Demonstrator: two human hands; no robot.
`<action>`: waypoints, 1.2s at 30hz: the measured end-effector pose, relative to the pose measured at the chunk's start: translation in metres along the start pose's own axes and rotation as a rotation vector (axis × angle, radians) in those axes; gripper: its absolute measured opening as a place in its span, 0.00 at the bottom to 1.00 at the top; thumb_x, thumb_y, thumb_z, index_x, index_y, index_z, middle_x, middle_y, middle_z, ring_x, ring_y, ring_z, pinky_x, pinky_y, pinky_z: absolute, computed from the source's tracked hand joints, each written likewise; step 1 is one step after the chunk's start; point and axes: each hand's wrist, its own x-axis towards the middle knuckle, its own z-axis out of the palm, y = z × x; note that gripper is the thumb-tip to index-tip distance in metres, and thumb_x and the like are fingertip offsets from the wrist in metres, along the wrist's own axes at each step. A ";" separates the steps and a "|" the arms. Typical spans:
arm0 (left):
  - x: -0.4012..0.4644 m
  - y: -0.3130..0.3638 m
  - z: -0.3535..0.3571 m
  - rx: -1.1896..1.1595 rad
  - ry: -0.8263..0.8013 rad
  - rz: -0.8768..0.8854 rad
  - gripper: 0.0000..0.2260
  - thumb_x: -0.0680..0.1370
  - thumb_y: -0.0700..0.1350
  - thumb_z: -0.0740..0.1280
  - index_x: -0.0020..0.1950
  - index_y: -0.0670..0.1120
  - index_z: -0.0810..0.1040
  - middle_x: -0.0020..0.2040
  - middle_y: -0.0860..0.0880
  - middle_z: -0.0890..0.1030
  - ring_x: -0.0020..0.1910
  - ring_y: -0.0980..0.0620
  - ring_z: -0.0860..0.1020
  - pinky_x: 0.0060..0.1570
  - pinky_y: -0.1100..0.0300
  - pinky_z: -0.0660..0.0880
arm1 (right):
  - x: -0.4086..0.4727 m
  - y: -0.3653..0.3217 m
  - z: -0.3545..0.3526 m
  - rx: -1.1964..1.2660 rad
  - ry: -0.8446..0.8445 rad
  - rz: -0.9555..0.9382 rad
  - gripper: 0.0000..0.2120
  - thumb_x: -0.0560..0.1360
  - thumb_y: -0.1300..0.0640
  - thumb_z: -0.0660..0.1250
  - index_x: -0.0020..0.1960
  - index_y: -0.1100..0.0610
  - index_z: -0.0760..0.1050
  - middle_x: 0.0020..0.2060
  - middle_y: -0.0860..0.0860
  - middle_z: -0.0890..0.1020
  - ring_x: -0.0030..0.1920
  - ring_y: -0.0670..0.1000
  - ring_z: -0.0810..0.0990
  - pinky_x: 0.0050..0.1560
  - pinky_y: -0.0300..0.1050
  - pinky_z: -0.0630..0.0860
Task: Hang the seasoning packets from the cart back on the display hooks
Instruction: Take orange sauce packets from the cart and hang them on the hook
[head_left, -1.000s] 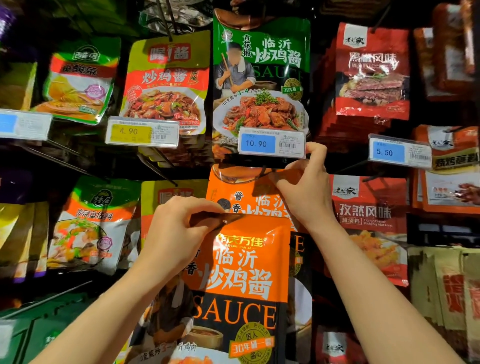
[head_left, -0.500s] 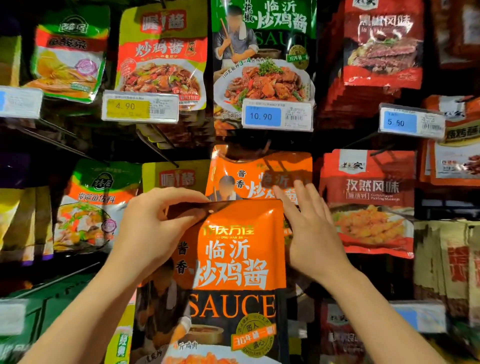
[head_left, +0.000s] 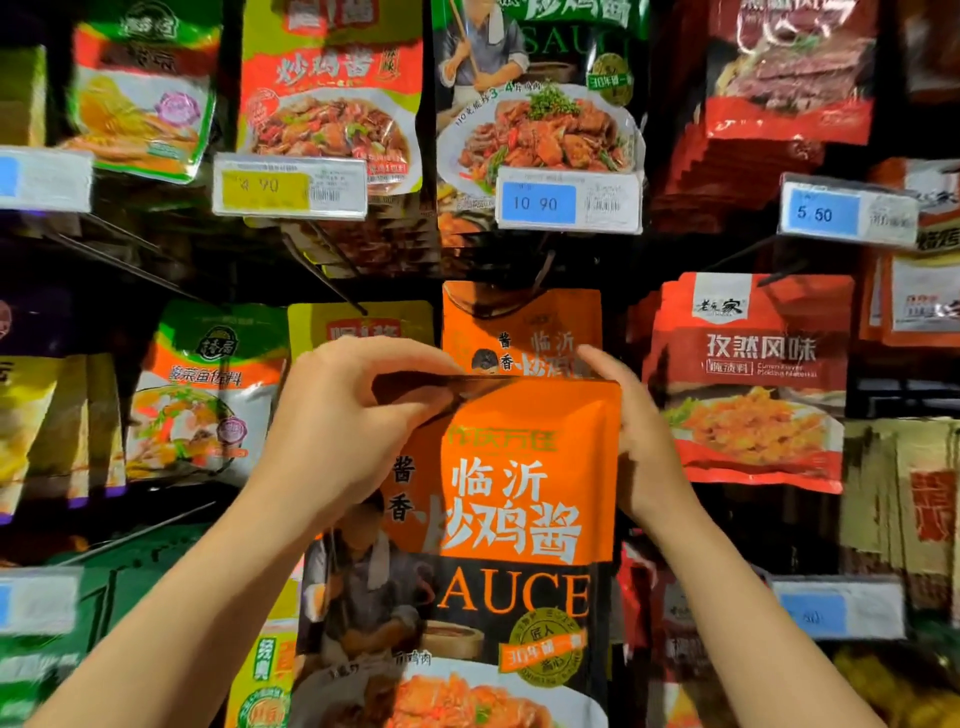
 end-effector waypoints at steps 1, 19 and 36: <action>0.002 0.004 0.001 0.015 0.008 0.010 0.13 0.71 0.41 0.72 0.41 0.62 0.80 0.42 0.66 0.79 0.47 0.60 0.78 0.49 0.55 0.76 | -0.005 -0.012 -0.007 0.164 0.021 0.015 0.16 0.78 0.45 0.56 0.65 0.44 0.69 0.61 0.47 0.75 0.62 0.45 0.74 0.59 0.44 0.74; 0.057 0.043 0.015 -0.110 0.075 0.114 0.09 0.72 0.40 0.71 0.47 0.53 0.83 0.44 0.62 0.79 0.46 0.68 0.76 0.46 0.77 0.70 | 0.013 -0.091 -0.046 0.305 0.232 -0.121 0.18 0.71 0.64 0.71 0.53 0.48 0.71 0.37 0.52 0.83 0.38 0.51 0.83 0.38 0.46 0.80; 0.059 0.016 0.036 -0.183 0.154 0.098 0.08 0.69 0.49 0.75 0.47 0.55 0.82 0.46 0.58 0.81 0.47 0.63 0.76 0.49 0.67 0.73 | 0.036 -0.089 -0.072 -0.226 0.194 -0.241 0.08 0.69 0.61 0.72 0.41 0.49 0.81 0.39 0.42 0.83 0.42 0.41 0.81 0.47 0.37 0.75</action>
